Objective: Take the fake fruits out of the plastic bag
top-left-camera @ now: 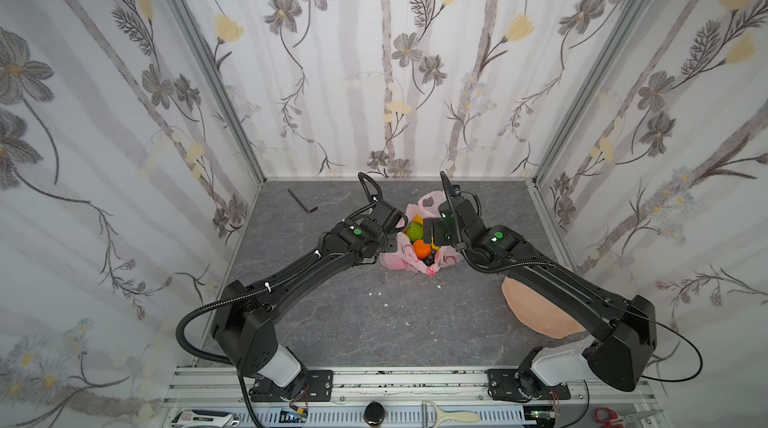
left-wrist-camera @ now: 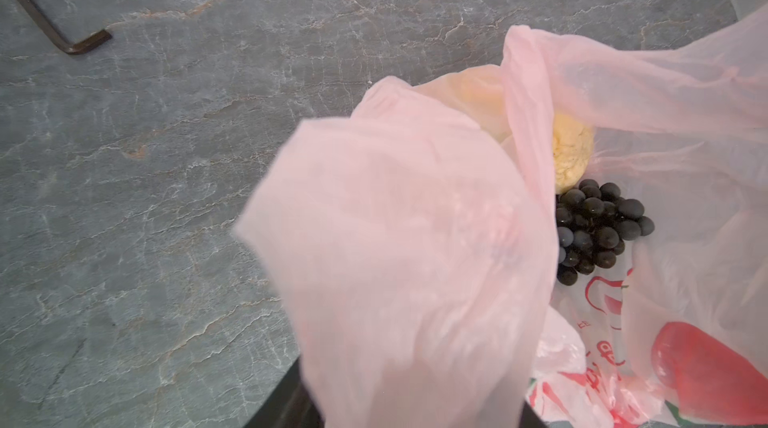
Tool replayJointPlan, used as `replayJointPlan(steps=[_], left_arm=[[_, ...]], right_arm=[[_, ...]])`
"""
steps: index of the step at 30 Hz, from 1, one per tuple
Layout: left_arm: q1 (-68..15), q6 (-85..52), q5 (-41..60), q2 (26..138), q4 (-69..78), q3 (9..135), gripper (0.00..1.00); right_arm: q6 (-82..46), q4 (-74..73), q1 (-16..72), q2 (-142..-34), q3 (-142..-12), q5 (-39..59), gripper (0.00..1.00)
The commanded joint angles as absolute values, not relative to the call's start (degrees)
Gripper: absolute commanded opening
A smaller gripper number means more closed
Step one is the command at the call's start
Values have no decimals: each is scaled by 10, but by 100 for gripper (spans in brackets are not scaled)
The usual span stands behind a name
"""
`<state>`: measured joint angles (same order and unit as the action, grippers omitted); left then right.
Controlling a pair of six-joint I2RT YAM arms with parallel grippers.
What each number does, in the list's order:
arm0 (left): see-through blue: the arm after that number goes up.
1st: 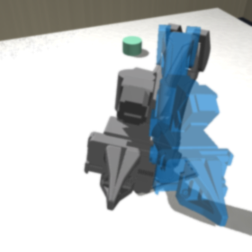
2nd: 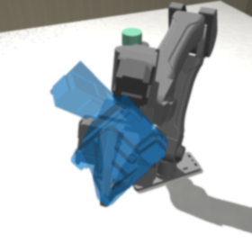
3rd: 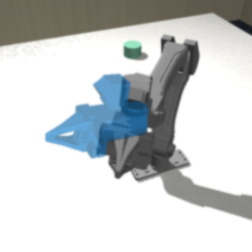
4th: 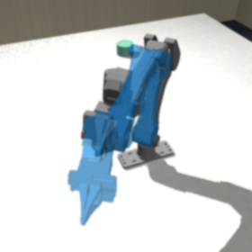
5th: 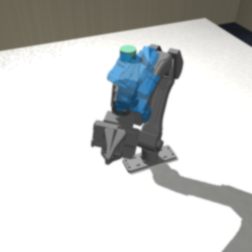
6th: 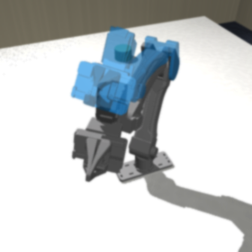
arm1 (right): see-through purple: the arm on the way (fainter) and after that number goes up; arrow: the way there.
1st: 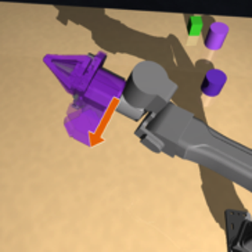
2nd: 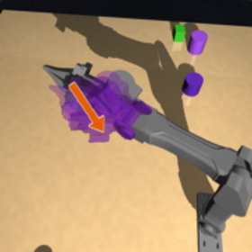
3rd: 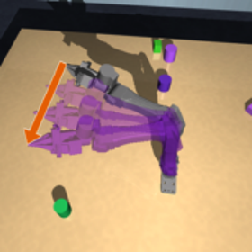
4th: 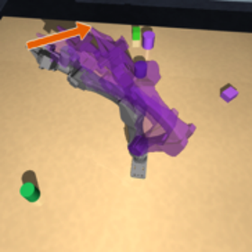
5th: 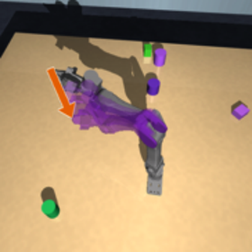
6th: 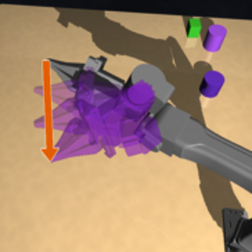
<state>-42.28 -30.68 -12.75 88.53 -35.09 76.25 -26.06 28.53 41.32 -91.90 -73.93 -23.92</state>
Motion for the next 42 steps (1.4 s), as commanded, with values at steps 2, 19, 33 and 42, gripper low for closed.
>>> replayJointPlan(steps=[2,19,33,42], left_arm=[[-408,-321,-105,883,-309,749,32],[-218,-325,43,930,-245,904,0],[-152,-339,52,805,-190,593,0],[-177,-274,76,762,-212,573,52]], right_arm=[[-284,289,379,-941,-756,-237,76],[-323,175,218,-944,-859,17,0],[-429,-17,210,-797,-504,-10,0],[-422,-10,228,-834,-499,5,0]])
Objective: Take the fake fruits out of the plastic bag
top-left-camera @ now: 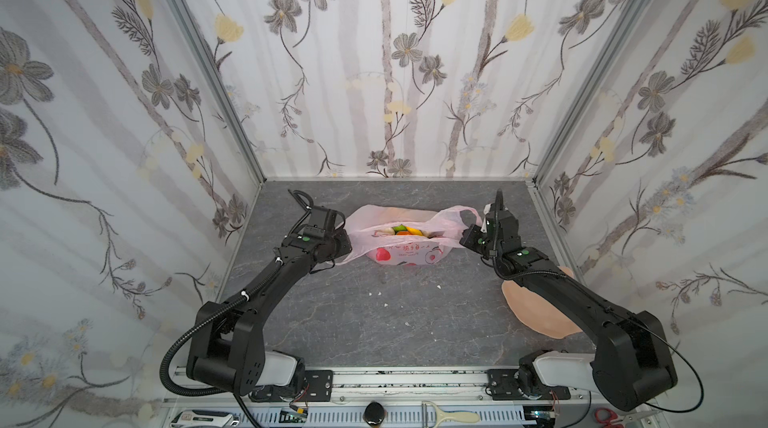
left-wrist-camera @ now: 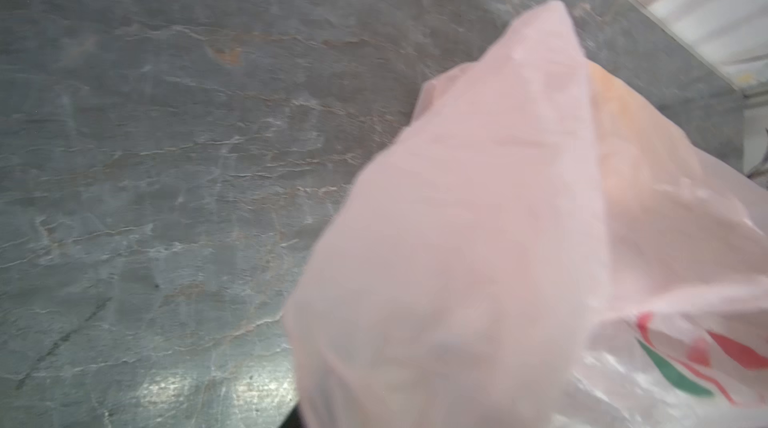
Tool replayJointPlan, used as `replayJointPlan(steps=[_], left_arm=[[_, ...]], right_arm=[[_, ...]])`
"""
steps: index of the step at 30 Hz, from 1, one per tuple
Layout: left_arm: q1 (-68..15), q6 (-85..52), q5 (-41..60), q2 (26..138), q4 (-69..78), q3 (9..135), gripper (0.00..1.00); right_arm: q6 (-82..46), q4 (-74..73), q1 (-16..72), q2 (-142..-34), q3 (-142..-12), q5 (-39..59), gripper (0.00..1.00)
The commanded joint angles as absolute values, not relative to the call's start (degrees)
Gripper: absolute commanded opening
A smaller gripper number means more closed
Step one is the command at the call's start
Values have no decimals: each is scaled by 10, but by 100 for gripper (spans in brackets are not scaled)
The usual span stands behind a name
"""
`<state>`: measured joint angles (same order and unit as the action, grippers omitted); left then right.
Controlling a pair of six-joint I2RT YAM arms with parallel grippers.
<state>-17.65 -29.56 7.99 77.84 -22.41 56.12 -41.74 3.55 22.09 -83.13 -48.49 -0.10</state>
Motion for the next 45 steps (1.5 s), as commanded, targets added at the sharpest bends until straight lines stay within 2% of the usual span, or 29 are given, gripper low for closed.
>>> replayJointPlan(steps=[1,3,6,10,15,21,23,27,33,45], left_arm=[[-178,-273,57,750,-226,579,58],[-177,-272,26,728,-251,593,65],[-178,-272,38,723,-272,617,78],[-181,-273,21,704,-310,648,87],[-244,-291,-163,711,-447,761,86],[-357,-389,-178,711,-450,797,76],[-385,-422,-173,732,-421,773,77],[-390,-474,-134,757,-311,694,81],[-386,-505,-129,833,-227,691,88],[-346,-530,-128,952,-184,691,89]], right_arm=[[-418,-4,231,-833,-505,1,0],[-414,-2,235,-825,-508,-6,0],[-404,-5,239,-811,-508,-11,0],[-389,-4,253,-796,-511,-15,0],[-378,-3,273,-776,-502,-36,0],[-374,-11,287,-772,-497,-47,0],[-374,-15,291,-773,-497,-48,0],[-367,-20,305,-765,-495,-59,0],[-345,-29,321,-743,-478,-74,0],[-325,-42,334,-720,-448,-80,0]])
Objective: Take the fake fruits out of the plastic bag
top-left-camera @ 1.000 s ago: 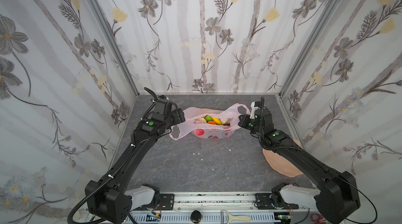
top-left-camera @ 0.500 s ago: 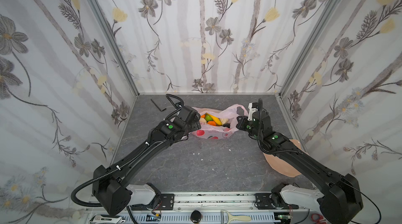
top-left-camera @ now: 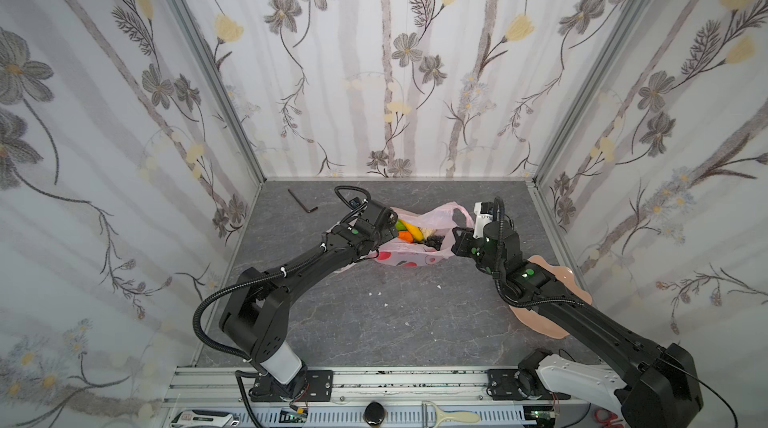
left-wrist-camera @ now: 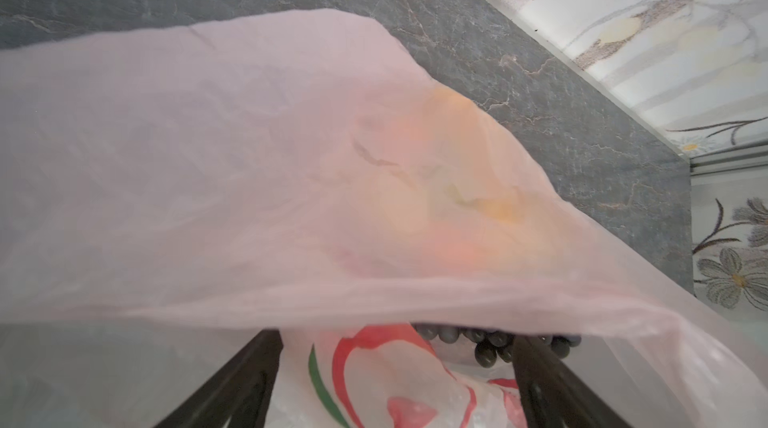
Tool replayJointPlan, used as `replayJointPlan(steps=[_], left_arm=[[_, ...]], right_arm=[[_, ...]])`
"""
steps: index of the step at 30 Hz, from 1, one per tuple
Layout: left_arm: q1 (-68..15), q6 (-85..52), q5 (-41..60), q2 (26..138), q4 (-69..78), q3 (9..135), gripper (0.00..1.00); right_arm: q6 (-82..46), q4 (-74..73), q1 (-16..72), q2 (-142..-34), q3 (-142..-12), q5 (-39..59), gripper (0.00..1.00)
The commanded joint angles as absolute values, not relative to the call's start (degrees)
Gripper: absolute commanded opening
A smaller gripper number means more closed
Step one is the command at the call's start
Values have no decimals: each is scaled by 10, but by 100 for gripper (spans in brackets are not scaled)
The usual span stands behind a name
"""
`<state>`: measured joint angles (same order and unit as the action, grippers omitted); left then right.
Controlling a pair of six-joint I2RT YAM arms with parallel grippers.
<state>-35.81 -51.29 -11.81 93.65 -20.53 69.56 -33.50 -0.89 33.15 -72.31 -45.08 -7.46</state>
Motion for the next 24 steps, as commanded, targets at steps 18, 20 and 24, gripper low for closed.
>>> replayJointPlan(steps=[18,20,24], left_arm=[[-280,-439,-81,949,-81,624,19],[-280,-427,-81,930,-75,608,4],[-285,-405,-82,876,-50,559,0]], right_arm=[[-386,-85,256,-730,-404,0,0],[-393,-84,248,-743,-410,12,0],[-412,-55,231,-773,-427,21,3]])
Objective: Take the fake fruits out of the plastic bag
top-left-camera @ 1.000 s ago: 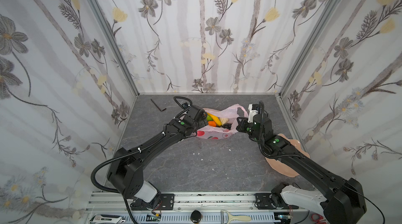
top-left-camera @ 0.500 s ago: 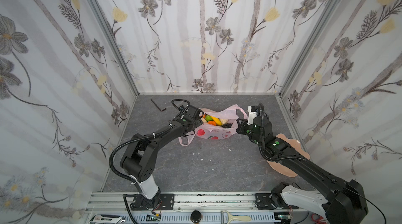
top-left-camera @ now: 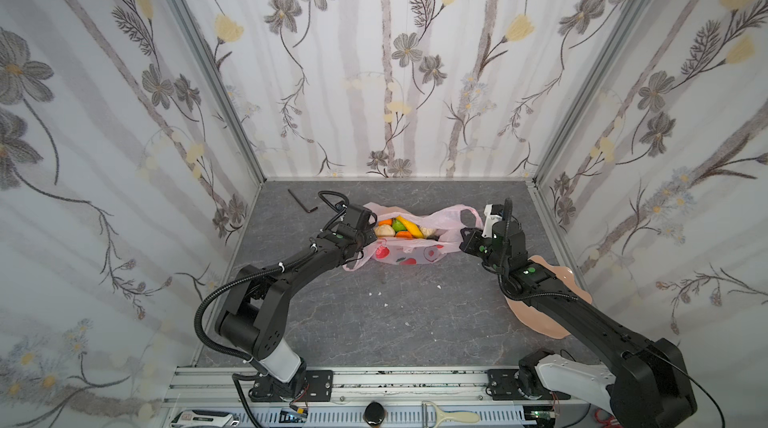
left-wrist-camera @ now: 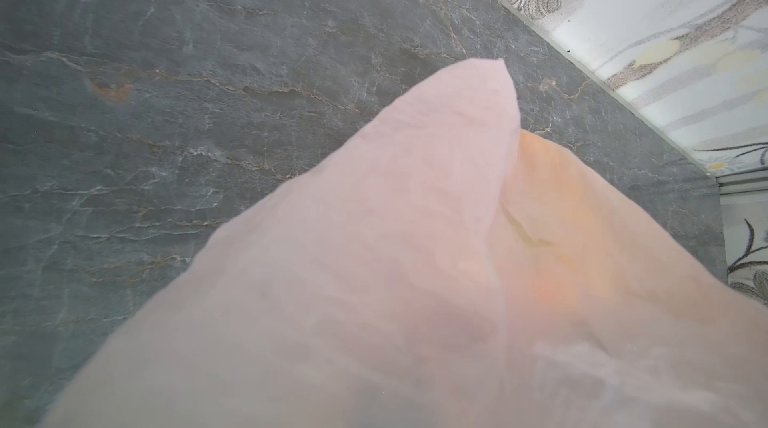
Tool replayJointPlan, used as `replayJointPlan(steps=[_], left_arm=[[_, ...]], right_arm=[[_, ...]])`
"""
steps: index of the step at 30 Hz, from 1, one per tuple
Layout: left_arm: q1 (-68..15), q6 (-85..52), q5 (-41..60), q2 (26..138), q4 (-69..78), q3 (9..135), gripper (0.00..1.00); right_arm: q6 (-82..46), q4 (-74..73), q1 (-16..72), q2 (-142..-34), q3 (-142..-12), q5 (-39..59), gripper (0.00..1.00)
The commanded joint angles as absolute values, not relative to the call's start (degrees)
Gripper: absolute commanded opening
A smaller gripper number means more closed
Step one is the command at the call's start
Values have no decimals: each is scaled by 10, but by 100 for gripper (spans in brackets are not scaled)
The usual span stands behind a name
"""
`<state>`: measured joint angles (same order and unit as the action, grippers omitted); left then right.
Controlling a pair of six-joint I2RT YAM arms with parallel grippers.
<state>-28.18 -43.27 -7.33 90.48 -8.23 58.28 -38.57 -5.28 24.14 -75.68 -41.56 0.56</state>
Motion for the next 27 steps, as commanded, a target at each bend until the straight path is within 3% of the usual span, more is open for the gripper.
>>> replayJointPlan(steps=[1,3,9,13,17,20,27], left_arm=[[-289,-398,-82,862,-45,548,0],[-304,-378,-91,835,-38,525,0],[-335,-348,-119,773,-34,476,0],[-341,-342,-137,750,-34,464,0],[-351,-332,-153,744,-34,470,0],[-360,-327,-160,748,-34,478,0],[-376,-319,-167,760,-34,486,0]], right_arm=[[-417,-42,225,-780,-427,22,6],[-421,-7,208,-794,-454,22,12],[-354,82,207,-732,-494,-49,56],[-284,181,215,-686,-562,-104,76],[-218,299,292,-682,-673,-219,86],[-207,385,365,-717,-759,-307,87],[-205,433,487,-850,-839,-311,90]])
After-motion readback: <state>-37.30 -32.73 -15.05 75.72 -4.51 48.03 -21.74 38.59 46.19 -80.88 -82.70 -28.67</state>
